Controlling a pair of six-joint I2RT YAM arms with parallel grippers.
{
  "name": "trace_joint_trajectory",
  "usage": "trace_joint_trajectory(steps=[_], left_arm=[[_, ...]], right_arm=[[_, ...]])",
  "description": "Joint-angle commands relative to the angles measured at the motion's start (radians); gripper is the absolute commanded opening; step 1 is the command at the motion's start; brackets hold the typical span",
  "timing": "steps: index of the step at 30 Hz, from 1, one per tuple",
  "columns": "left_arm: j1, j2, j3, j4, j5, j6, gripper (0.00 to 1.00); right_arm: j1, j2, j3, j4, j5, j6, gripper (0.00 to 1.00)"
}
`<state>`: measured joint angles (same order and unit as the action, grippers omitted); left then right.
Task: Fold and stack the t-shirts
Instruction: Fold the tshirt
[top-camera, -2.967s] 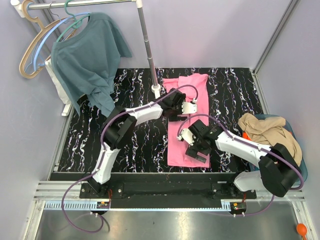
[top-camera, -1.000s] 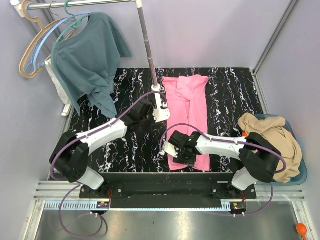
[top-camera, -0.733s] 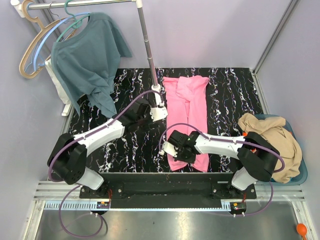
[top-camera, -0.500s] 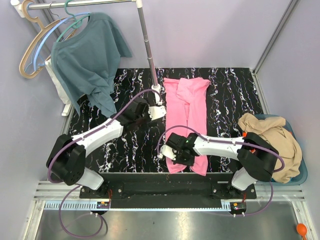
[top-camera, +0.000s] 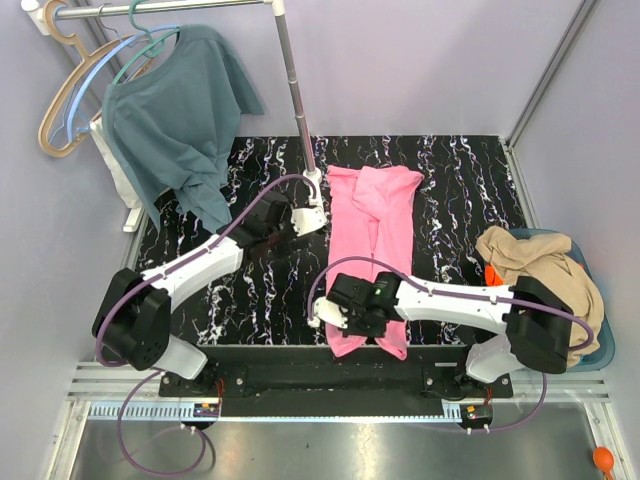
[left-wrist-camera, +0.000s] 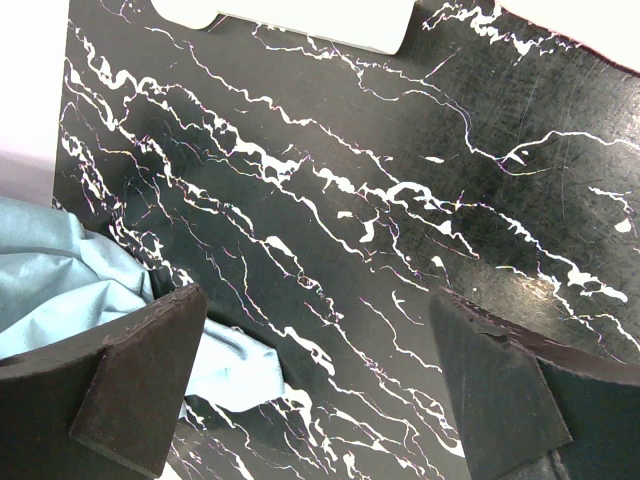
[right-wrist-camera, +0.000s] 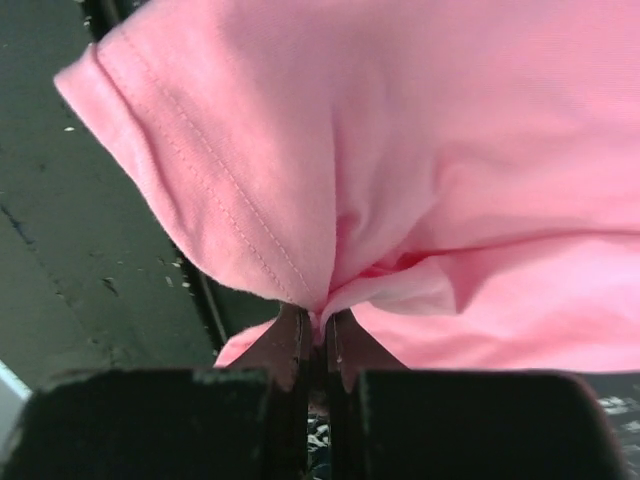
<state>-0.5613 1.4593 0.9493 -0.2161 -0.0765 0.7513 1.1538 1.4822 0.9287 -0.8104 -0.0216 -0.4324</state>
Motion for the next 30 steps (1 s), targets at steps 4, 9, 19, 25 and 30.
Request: trace_joint_trajectory(steps=[4, 9, 19, 25, 30], left_arm=[[0.005, -0.001, 0.046, 0.032, -0.014, 0.003, 0.99], [0.003, 0.006, 0.045, 0.037, -0.016, 0.011, 0.99], [0.005, 0.012, 0.04, 0.049, -0.014, 0.019, 0.99], [0.004, 0.018, 0.046, 0.057, -0.011, 0.023, 0.99], [0.005, 0.032, 0.052, 0.063, -0.003, 0.019, 0.99]], right_arm=[[-0.046, -0.062, 0.082, -0.027, 0.143, -0.068, 0.0], [-0.169, -0.062, 0.133, -0.049, 0.166, -0.144, 0.0], [-0.312, 0.029, 0.229, -0.05, 0.19, -0.278, 0.0], [-0.382, 0.113, 0.306, -0.047, 0.193, -0.336, 0.0], [-0.427, 0.187, 0.361, -0.027, 0.203, -0.371, 0.0]])
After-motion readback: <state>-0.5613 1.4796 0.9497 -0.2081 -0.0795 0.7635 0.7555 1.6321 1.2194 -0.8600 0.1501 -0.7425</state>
